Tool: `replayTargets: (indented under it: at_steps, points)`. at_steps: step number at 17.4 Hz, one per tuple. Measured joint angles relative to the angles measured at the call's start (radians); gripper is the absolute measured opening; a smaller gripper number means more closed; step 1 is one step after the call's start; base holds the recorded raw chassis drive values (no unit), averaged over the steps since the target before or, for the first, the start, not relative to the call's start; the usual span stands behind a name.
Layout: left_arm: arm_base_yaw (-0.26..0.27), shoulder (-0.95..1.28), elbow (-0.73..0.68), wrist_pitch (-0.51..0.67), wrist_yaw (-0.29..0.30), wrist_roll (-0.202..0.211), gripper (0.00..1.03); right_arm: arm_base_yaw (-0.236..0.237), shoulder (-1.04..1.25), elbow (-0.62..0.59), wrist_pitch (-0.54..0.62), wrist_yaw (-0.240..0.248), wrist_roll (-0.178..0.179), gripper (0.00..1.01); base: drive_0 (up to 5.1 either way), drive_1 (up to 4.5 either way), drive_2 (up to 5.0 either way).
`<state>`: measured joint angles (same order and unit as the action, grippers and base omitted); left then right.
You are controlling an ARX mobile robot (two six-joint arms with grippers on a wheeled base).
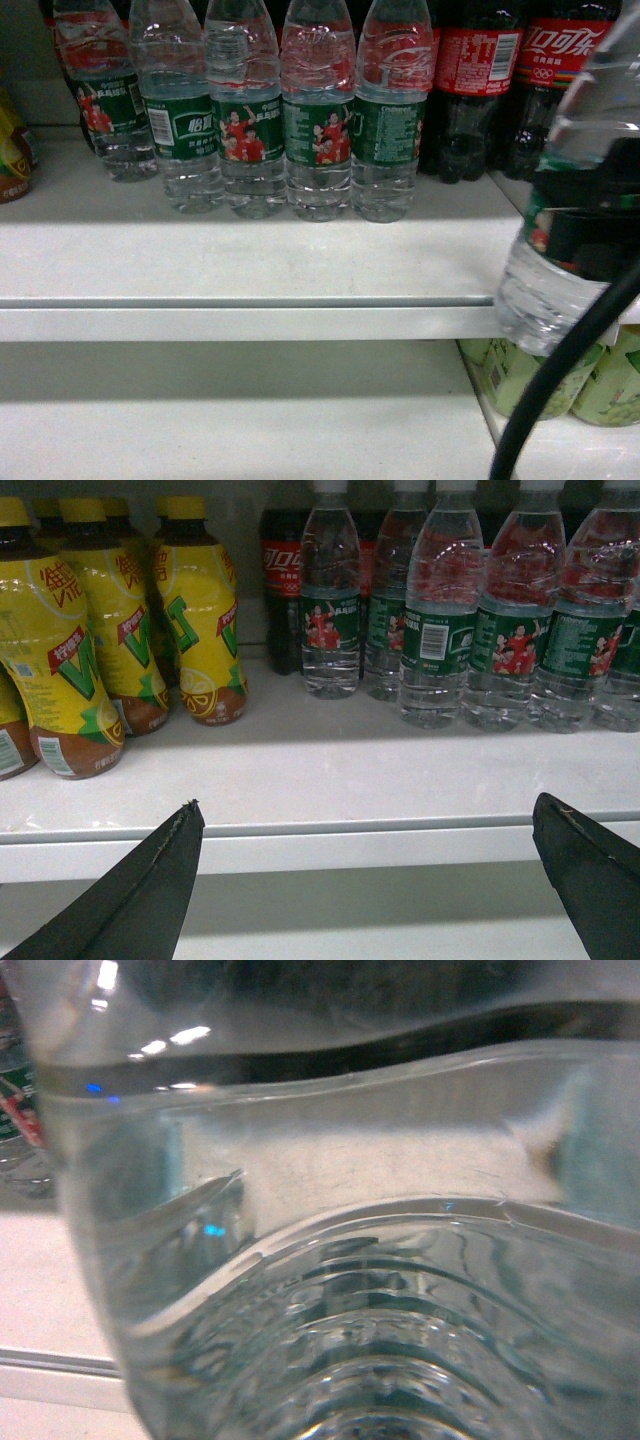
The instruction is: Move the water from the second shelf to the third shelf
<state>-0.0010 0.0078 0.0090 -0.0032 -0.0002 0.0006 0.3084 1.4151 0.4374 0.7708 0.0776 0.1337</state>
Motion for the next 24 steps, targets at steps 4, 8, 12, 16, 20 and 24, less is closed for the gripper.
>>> replayTargets:
  at_steps: [4,8,12,16,20,24]
  points:
    - [0.000,0.000,0.000,0.000,0.000,0.000,0.98,-0.162,-0.186,-0.110,-0.033,-0.048,-0.007,0.42,0.0,0.00,0.0]
    - [0.000,0.000,0.000,0.000,0.000,0.000,0.98,-0.399,-0.605,-0.189,-0.266,-0.165,0.008,0.42,0.0,0.00,0.0]
    - [0.000,0.000,0.000,0.000,0.000,0.000,0.98,-0.436,-0.743,-0.213,-0.372,-0.182,0.024,0.42,0.0,0.00,0.0]
    - [0.000,0.000,0.000,0.000,0.000,0.000,0.98,-0.468,-0.774,-0.217,-0.380,-0.192,0.027,0.42,0.0,0.00,0.0]
    - [0.000,0.000,0.000,0.000,0.000,0.000,0.98,-0.474,-0.778,-0.217,-0.390,-0.192,0.032,0.42,0.0,0.00,0.0]
    - [0.000,0.000,0.000,0.000,0.000,0.000,0.98,-0.480,-0.782,-0.217,-0.394,-0.183,0.035,0.42,0.0,0.00,0.0]
